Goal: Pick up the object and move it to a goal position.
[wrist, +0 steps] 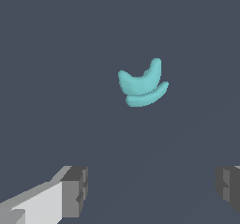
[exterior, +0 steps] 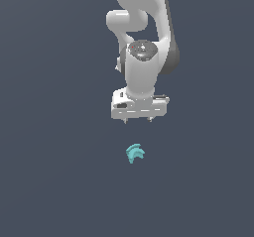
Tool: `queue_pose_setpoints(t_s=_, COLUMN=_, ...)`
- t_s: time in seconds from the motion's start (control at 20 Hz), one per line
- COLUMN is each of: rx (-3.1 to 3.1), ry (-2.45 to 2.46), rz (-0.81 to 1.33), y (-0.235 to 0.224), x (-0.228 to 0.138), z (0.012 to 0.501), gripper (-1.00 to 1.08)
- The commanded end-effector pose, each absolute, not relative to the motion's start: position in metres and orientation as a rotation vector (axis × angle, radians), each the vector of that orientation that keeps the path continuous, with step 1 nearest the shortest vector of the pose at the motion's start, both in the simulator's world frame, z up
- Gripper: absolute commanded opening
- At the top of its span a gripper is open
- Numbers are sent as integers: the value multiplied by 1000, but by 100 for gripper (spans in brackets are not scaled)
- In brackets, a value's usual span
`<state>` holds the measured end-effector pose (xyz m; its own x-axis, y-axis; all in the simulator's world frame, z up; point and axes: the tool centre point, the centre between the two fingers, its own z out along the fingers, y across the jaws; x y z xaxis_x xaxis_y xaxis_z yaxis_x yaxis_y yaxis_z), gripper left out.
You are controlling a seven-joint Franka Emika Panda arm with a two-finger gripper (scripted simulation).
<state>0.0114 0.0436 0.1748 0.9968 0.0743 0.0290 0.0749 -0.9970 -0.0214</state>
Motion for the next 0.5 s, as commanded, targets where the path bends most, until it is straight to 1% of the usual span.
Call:
queue_pose_setpoints(t_s=0.0, rx=-3117, ry=-89, rz=-43, y=44, x=13, z=174, gripper=100)
queue_pose_setpoints(t_s=0.45, rx=-3110, ry=137, rz=-31, y=42, x=23, z=165, gripper=100)
